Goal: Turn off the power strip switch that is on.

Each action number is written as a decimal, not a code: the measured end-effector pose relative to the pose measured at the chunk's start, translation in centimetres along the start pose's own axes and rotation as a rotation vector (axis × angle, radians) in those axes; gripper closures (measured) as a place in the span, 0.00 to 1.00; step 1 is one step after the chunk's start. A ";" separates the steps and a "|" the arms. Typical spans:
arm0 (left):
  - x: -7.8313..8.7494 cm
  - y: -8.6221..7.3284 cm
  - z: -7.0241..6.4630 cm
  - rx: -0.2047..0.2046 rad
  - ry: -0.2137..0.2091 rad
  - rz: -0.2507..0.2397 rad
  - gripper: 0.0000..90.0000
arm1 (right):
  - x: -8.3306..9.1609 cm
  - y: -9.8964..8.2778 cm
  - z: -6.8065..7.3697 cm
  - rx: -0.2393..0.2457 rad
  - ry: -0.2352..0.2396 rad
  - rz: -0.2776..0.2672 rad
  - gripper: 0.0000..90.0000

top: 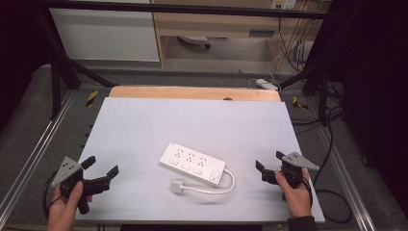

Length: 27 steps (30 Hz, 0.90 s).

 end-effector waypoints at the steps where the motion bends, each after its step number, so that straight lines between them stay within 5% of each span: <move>1: 0.0 0.0 0.0 -0.001 0.000 0.002 0.05 | 0.0 0.0 0.0 -0.004 0.003 0.001 0.09; 27: 0.0 0.0 -0.2 0.001 -0.012 0.004 0.05 | 0.9 1.7 -0.5 -0.029 0.002 -0.082 0.05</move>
Point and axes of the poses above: each handheld gripper's, and its own axes: x roughly backward along the jaws, y roughly out of its top, z roughly to its left, the point moved 9 cm from there along -x, roughly forward along the jaws, and after that the axes turned 9 degrees about -z, right-handed, at the moved point
